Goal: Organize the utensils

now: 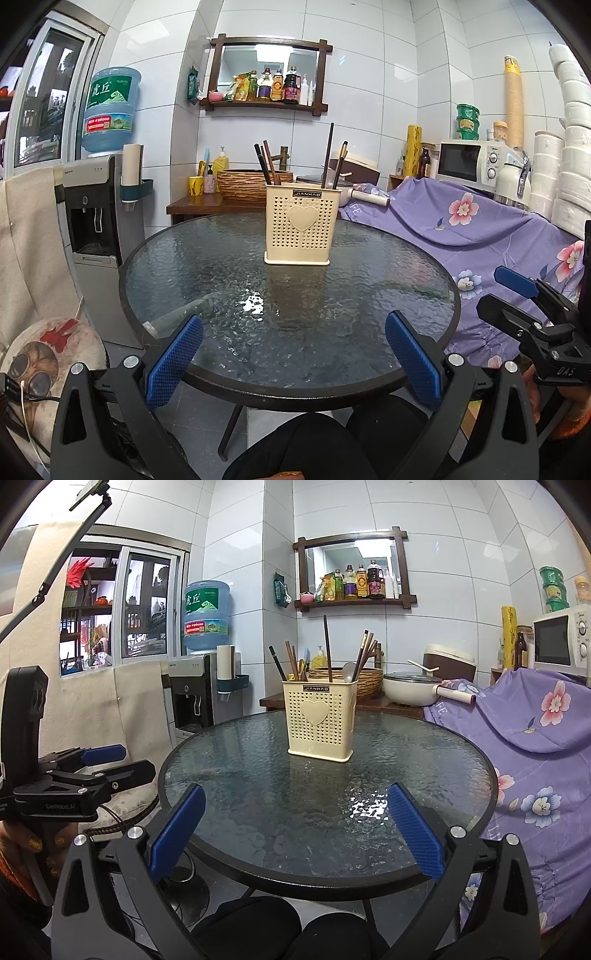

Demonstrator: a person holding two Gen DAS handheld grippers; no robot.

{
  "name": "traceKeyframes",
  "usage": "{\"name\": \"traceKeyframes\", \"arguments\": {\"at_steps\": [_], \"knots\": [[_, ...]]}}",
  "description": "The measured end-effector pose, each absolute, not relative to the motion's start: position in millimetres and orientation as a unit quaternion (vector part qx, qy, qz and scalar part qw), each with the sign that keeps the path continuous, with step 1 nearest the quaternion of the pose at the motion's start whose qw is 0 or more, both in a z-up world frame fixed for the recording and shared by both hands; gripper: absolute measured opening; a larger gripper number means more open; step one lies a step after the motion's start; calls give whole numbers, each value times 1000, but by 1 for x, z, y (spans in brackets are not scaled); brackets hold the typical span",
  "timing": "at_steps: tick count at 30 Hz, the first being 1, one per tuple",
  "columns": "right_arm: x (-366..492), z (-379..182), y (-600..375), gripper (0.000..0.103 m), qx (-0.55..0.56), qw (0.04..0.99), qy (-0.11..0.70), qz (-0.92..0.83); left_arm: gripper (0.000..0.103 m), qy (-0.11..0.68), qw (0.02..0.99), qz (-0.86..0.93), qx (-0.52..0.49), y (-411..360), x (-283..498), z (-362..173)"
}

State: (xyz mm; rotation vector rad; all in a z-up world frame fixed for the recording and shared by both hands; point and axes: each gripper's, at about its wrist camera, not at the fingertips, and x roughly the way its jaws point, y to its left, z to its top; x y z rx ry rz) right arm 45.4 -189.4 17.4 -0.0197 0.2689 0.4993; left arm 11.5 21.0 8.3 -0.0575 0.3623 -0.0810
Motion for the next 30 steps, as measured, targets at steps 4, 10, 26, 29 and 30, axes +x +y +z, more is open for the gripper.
{"name": "traceKeyframes", "arguments": {"at_steps": [4, 10, 26, 29, 30], "knots": [[46, 17, -190, 97, -10, 960, 133, 247, 97, 183, 982, -40, -27, 22, 12, 8], [46, 17, -190, 97, -10, 960, 133, 248, 97, 182, 982, -42, -31, 23, 12, 7], [47, 16, -191, 97, -10, 960, 134, 246, 97, 184, 982, -39, -21, 18, 12, 9], [47, 16, -191, 97, -11, 960, 134, 246, 97, 183, 982, -40, -23, 19, 12, 9], [47, 16, -191, 97, -11, 960, 134, 246, 97, 183, 982, -40, -23, 19, 12, 9]]}}
